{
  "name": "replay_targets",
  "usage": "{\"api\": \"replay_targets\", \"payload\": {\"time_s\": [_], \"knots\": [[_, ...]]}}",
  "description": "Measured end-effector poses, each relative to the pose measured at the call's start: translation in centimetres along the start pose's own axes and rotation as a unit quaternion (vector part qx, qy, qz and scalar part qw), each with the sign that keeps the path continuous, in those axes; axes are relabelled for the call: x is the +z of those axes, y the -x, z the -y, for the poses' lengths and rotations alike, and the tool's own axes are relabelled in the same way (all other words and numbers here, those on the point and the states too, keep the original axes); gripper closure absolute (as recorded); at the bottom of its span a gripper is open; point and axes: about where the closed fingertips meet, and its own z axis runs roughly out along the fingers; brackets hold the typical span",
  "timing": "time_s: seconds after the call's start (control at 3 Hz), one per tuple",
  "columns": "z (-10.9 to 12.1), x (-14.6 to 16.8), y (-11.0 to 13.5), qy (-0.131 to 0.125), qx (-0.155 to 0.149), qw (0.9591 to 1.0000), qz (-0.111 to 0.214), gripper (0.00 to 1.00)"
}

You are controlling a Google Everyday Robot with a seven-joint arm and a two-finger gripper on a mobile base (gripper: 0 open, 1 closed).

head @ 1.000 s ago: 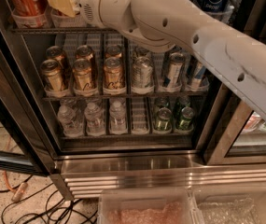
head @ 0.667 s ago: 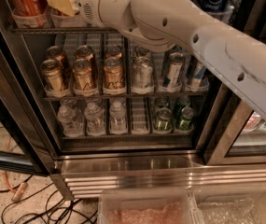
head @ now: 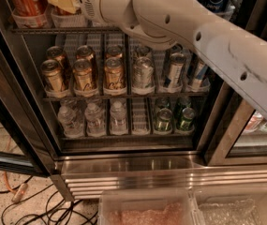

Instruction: Pick coke can from top shelf of fridge

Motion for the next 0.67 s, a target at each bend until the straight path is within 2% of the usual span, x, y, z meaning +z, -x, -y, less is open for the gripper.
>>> {"api": "replay_targets", "payload": {"time_s": [0.67], "knots": [[0.05,-0.52,1.32,0.0,-0.018,0.9998,0.008,1.0]]}}
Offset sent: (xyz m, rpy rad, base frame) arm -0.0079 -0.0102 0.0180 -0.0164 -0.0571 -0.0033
